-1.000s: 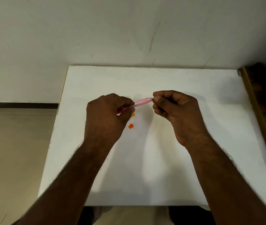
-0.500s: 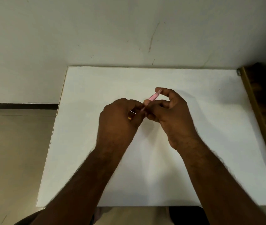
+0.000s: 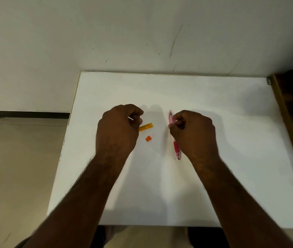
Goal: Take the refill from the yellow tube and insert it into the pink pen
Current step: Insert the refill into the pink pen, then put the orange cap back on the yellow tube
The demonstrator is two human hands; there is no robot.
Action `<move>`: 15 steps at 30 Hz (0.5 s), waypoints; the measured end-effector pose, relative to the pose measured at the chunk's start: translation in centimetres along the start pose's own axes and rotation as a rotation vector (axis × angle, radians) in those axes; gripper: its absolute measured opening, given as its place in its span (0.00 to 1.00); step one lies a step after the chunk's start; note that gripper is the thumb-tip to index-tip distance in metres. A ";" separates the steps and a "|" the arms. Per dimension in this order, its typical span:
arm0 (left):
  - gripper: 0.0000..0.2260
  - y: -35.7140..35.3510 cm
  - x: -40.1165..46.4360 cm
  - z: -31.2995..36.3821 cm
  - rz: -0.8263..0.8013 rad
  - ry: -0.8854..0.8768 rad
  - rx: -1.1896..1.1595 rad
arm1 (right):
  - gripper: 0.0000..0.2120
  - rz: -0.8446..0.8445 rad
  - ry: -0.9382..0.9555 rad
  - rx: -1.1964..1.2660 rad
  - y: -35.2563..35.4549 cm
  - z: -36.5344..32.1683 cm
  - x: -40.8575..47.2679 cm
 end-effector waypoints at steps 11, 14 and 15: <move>0.09 -0.2 0.4 -0.6 -0.024 0.004 0.106 | 0.11 -0.137 0.310 -0.089 -3.4 -5.1 -2.7; 0.10 -0.5 0.3 -0.5 -0.036 0.011 0.093 | 0.12 -0.212 0.269 -0.195 -5.1 -4.2 -3.1; 0.10 -0.6 0.2 -0.5 -0.044 0.009 0.089 | 0.11 -0.207 0.266 -0.200 -5.1 -4.1 -3.1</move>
Point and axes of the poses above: each hand's wrist, its own x-axis towards the middle knuckle, its own y-axis out of the back of the hand, z = x × y, the point moved 10 cm from there along x, towards the middle knuckle, and after that the axes turned 14 degrees about x, right-handed, at the moved point
